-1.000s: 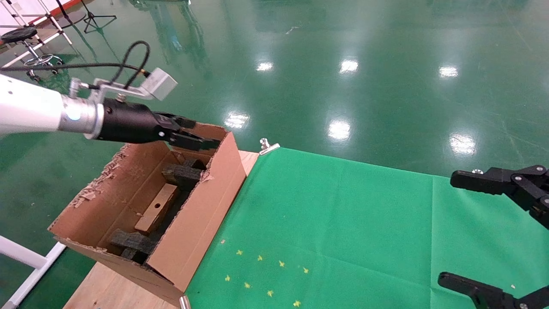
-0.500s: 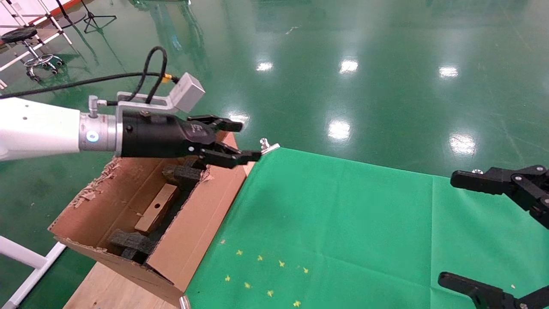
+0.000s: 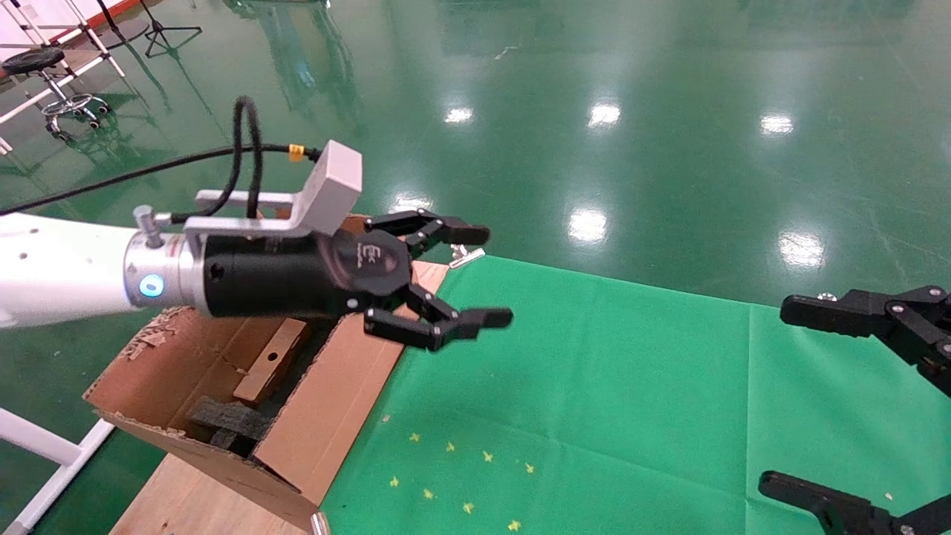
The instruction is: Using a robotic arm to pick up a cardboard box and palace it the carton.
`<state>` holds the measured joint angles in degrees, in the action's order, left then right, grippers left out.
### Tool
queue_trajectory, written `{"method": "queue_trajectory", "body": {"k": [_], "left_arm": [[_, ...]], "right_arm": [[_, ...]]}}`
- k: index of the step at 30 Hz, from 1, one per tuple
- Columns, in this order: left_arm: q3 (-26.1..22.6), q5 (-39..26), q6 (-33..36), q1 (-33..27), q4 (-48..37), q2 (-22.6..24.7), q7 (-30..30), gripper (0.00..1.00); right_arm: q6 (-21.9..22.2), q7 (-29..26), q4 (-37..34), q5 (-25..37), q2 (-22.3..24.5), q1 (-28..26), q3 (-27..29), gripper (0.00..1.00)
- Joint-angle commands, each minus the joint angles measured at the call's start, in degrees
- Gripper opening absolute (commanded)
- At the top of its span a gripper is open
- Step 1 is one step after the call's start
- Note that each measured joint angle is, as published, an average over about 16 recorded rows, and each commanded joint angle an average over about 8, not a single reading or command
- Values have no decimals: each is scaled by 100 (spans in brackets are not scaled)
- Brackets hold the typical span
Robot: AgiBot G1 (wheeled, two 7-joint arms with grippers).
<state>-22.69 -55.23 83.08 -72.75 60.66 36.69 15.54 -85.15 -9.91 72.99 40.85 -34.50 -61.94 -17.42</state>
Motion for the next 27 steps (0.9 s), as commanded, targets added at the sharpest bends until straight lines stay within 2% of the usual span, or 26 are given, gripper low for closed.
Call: {"method": "queue_trajectory", "body": {"k": [1, 14, 27], "left_arm": [[102, 203, 40, 170, 197, -25, -73, 100], [701, 1410, 276, 1176, 1363, -174, -493, 100], [719, 1445, 285, 1201, 1384, -183, -502, 100]], "right_arm": [[0, 0, 0, 0, 0, 0, 0, 100], [2, 2, -1, -2, 1, 0, -2, 100], [3, 2, -1, -4, 2, 1, -3, 100]]}}
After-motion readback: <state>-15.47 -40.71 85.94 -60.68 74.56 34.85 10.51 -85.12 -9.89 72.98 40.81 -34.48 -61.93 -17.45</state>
